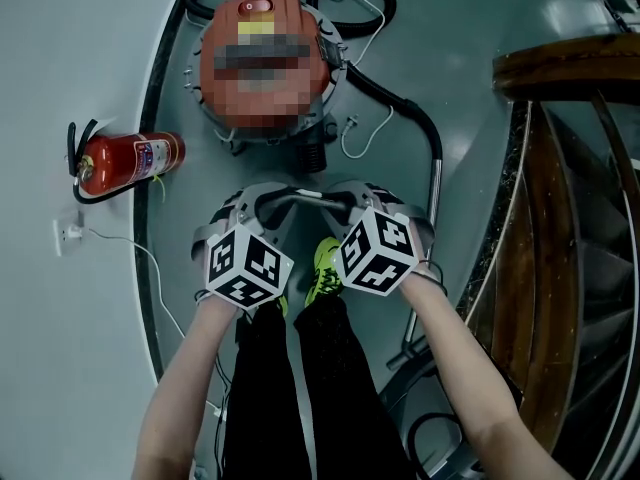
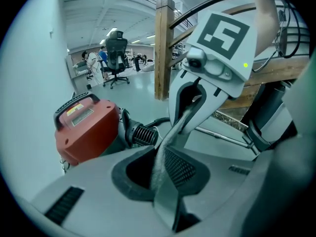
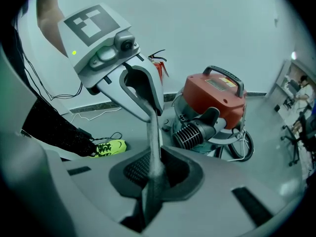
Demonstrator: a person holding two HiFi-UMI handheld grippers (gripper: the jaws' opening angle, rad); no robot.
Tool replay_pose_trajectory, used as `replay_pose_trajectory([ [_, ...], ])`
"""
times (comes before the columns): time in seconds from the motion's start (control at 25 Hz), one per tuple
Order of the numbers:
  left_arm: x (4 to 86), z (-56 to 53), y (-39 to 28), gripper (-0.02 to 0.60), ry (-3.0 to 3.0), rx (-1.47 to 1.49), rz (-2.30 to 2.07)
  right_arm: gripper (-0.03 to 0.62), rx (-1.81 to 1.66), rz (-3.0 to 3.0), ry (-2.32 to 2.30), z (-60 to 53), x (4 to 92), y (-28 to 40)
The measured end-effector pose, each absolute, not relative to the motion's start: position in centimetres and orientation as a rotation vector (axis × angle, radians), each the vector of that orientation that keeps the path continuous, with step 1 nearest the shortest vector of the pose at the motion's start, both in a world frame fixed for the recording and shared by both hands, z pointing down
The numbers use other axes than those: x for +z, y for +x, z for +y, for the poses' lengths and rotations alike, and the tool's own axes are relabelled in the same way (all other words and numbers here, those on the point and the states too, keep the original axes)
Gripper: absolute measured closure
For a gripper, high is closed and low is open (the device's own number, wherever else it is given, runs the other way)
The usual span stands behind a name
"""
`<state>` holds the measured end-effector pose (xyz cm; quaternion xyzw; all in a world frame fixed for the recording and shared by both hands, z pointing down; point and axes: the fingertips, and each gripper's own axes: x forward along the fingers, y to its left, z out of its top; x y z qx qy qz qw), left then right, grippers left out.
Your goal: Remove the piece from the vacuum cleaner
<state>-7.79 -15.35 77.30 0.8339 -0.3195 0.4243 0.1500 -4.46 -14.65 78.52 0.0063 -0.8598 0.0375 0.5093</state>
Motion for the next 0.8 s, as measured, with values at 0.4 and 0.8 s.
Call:
replay_pose_trajectory([
  [0.4,76.1,-12.0,-7.2,0.512,2.390,1.215,-0.913,0.554,0.099,-2.070,0.010,-11.2,77.3,-3.9],
  [0.8,75.9,-8.9,-6.9,0.512,2.361,1.210,-0.913,0.554,0.111,-2.059,-0.010,-8.1,77.1,-3.6],
])
